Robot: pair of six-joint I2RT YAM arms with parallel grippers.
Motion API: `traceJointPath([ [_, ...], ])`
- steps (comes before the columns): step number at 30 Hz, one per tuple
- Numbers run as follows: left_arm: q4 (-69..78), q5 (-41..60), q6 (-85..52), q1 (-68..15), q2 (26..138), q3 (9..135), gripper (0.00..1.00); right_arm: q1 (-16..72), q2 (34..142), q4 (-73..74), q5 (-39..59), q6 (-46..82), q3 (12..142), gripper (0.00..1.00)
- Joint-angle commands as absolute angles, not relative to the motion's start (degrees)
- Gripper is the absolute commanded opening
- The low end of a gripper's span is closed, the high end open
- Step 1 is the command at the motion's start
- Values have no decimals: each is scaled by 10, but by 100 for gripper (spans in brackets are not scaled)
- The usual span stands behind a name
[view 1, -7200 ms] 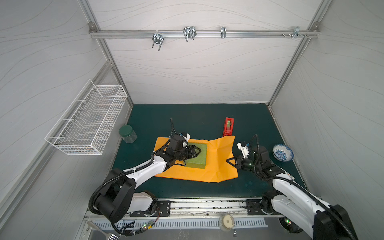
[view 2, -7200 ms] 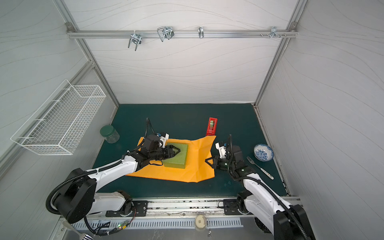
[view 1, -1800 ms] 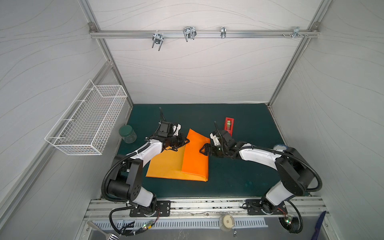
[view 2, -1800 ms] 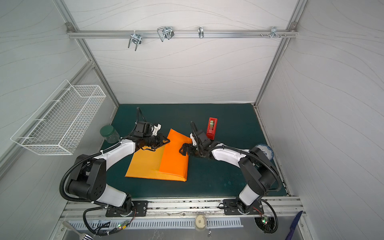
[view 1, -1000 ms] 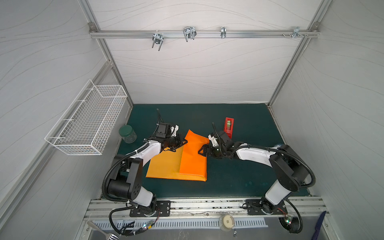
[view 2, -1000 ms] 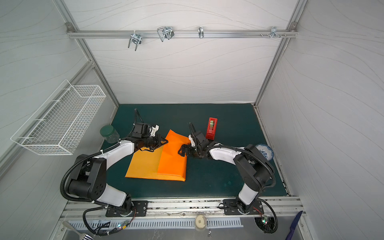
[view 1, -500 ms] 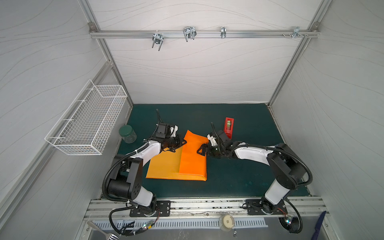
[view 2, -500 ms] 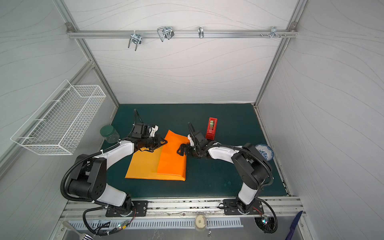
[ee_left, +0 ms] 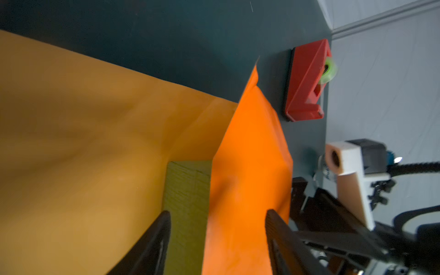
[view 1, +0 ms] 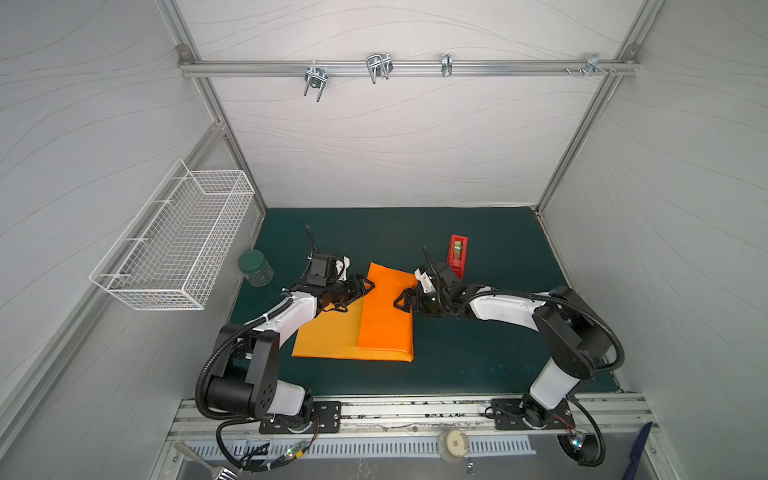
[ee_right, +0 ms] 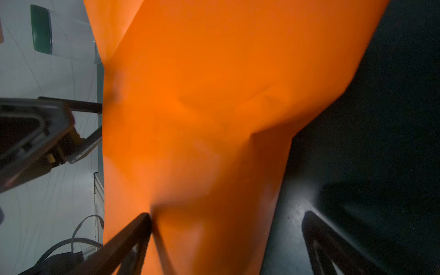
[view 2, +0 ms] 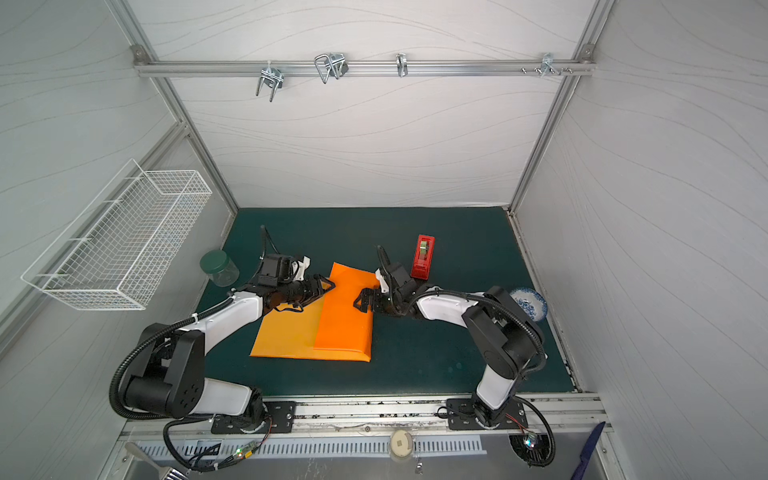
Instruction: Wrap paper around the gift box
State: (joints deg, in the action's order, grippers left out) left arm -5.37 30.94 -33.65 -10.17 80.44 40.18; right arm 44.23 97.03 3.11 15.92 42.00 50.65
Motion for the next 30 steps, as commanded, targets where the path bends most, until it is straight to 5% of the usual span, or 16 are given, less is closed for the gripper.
traceJointPath([
  [1, -52, 284, -331, -102, 789, 393, 72, 447, 988, -1, 149, 412, 493, 99],
  [13, -44, 298, -348, -145, 829, 388, 63, 447, 989, -4, 149, 410, 497, 99],
  [24, -10, 320, -373, -180, 857, 376, 41, 443, 978, -12, 146, 401, 499, 99],
  [30, 12, 315, -394, -205, 866, 365, 38, 423, 960, -17, 150, 389, 486, 99],
])
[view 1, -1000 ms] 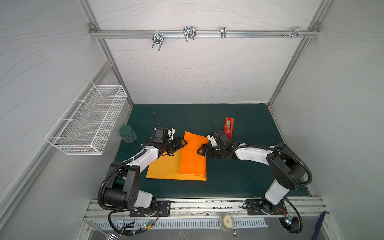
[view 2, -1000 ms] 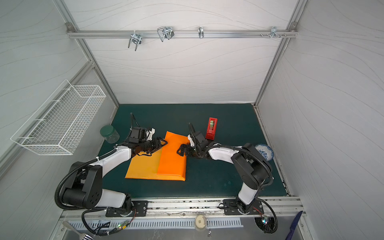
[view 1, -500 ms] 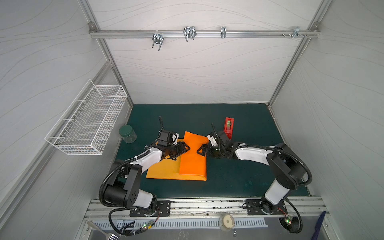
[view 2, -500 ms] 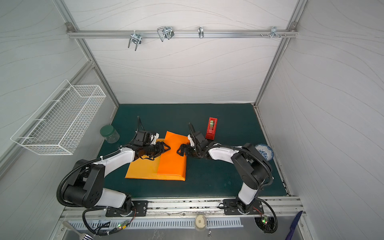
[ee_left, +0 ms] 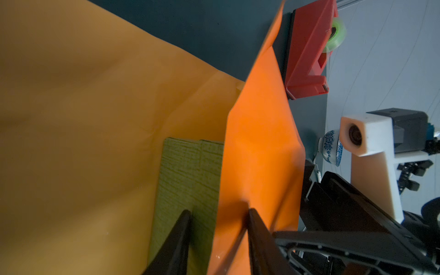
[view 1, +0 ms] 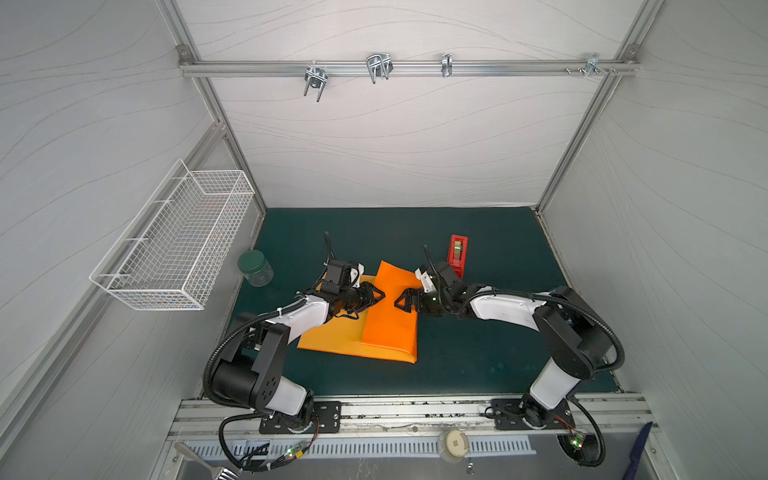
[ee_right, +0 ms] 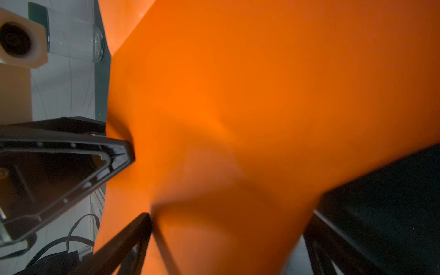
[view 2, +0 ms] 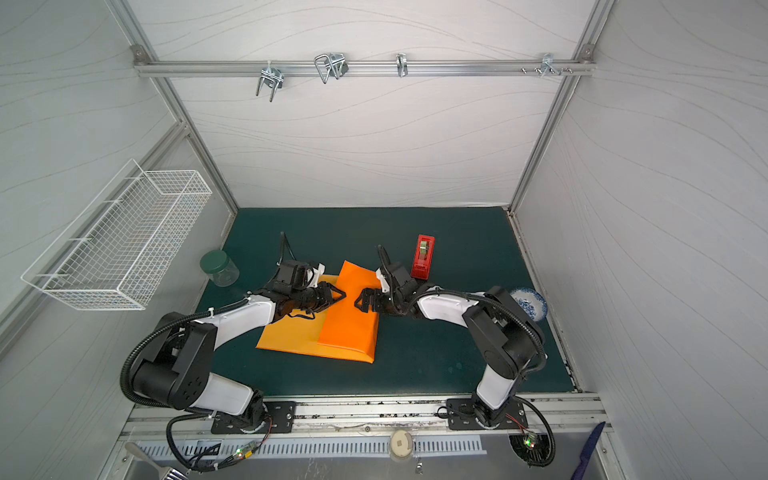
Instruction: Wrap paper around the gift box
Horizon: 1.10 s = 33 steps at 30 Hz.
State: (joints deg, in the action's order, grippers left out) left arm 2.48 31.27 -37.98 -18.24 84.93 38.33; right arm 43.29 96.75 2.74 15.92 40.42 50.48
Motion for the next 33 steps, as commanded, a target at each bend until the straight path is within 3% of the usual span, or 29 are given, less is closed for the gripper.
traceJointPath([
  [1, 14, 312, -399, -209, 866, 364, 38, 419, 957, -18, 155, 386, 484, 99],
  [18, 76, 279, -474, -259, 878, 330, 36, 351, 973, -73, 263, 297, 515, 97],
  [28, 35, 288, -455, -259, 844, 344, 55, 350, 981, -64, 262, 297, 501, 96],
  [33, 25, 304, -448, -260, 847, 347, 55, 350, 981, -62, 264, 298, 501, 96],
])
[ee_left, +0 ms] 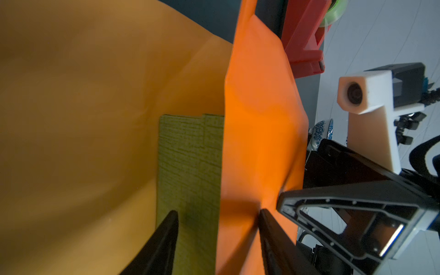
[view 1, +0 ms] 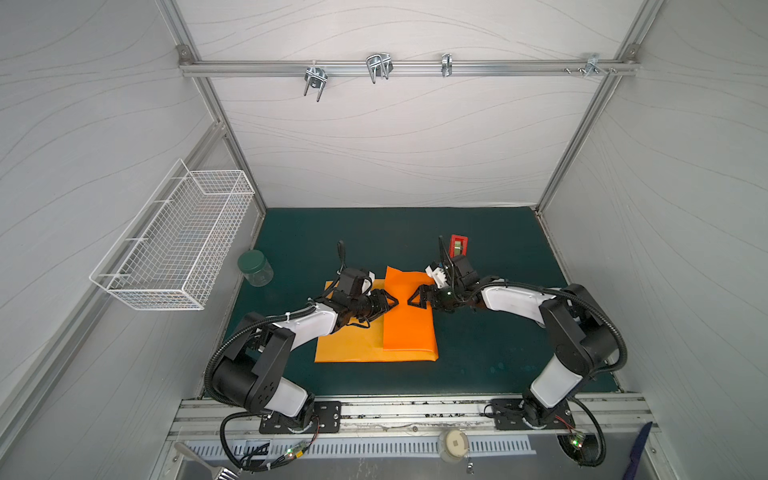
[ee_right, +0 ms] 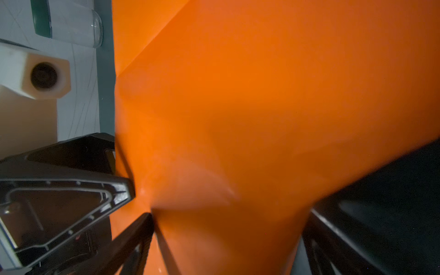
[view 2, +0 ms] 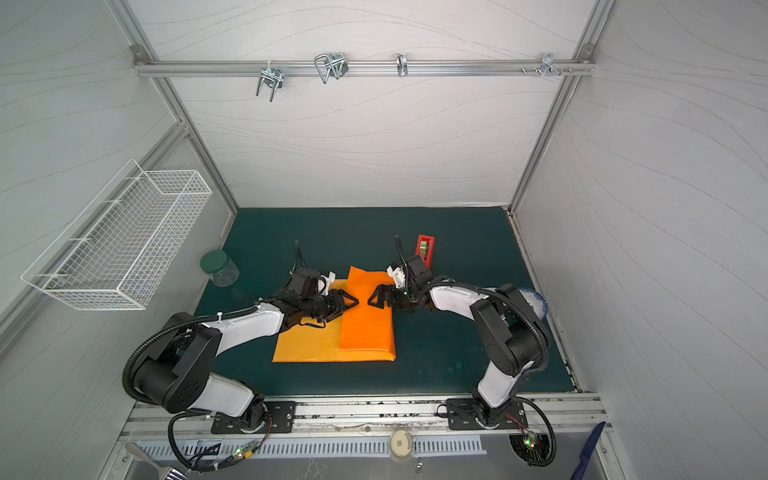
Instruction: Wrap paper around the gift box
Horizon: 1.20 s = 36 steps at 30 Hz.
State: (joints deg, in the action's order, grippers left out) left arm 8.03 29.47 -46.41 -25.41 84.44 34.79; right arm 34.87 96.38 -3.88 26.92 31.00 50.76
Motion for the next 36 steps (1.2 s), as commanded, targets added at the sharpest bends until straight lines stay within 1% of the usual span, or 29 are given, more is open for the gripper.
traceJointPath([
  [1, 25, 307, -447, -261, 851, 348, 55, 350, 980, -63, 265, 299, 503, 96],
  [3, 28, 314, -444, -263, 860, 348, 52, 350, 979, -66, 264, 298, 505, 96],
  [7, 29, 317, -439, -263, 871, 342, 43, 349, 977, -79, 263, 291, 517, 97],
  [11, 34, 307, -438, -263, 876, 329, 39, 341, 965, -95, 263, 283, 528, 97],
  [18, 64, 279, -444, -262, 890, 297, 35, 320, 922, -128, 265, 270, 531, 98],
  [26, 68, 272, -438, -263, 902, 302, 32, 318, 867, -146, 258, 277, 505, 97],
  [28, 69, 270, -436, -263, 903, 302, 32, 321, 870, -145, 258, 282, 504, 96],
  [32, 69, 270, -434, -263, 902, 302, 31, 331, 893, -142, 266, 291, 516, 92],
  [36, 69, 269, -434, -263, 903, 301, 31, 331, 906, -157, 252, 281, 523, 89],
])
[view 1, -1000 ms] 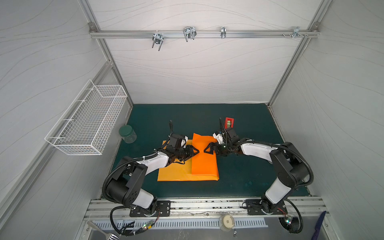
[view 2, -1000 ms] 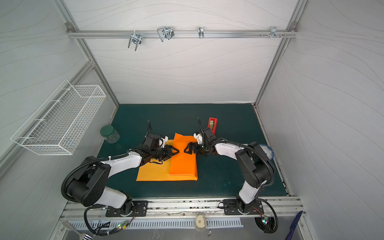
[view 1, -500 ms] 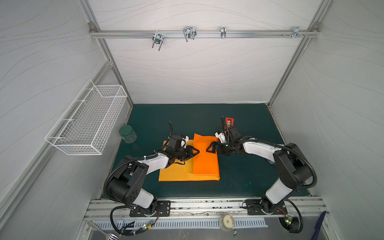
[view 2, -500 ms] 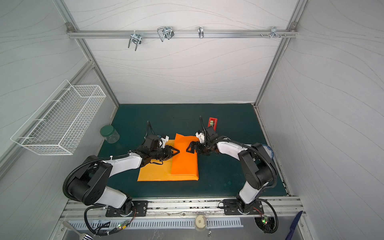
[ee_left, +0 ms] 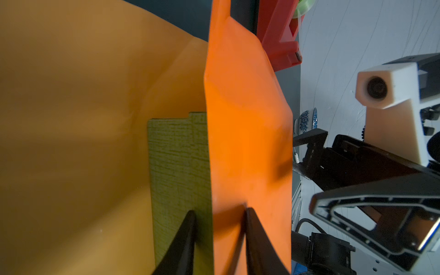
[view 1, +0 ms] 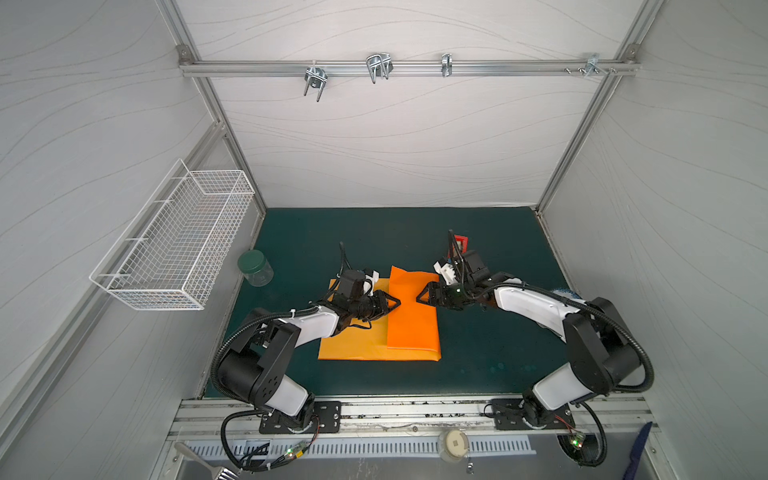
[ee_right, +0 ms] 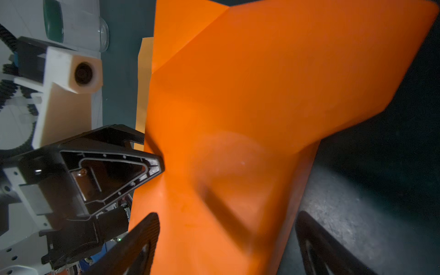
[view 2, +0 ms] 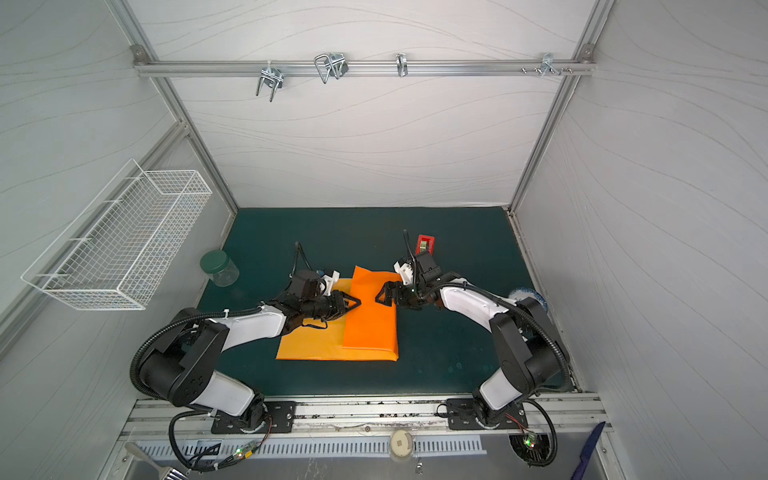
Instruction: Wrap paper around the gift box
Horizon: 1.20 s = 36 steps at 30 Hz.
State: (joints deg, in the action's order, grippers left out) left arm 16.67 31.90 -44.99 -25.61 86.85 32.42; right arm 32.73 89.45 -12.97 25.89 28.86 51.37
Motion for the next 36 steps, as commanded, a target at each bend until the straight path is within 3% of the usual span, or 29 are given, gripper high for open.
traceJointPath([
  [1, 69, 268, -435, -262, 901, 299, 31, 331, 906, -160, 249, 278, 520, 89],
  [23, 67, 267, -434, -263, 891, 299, 33, 330, 944, -128, 259, 269, 465, 77],
  [36, 27, 262, -430, -262, 856, 339, 51, 324, 949, -122, 242, 265, 427, 74],
])
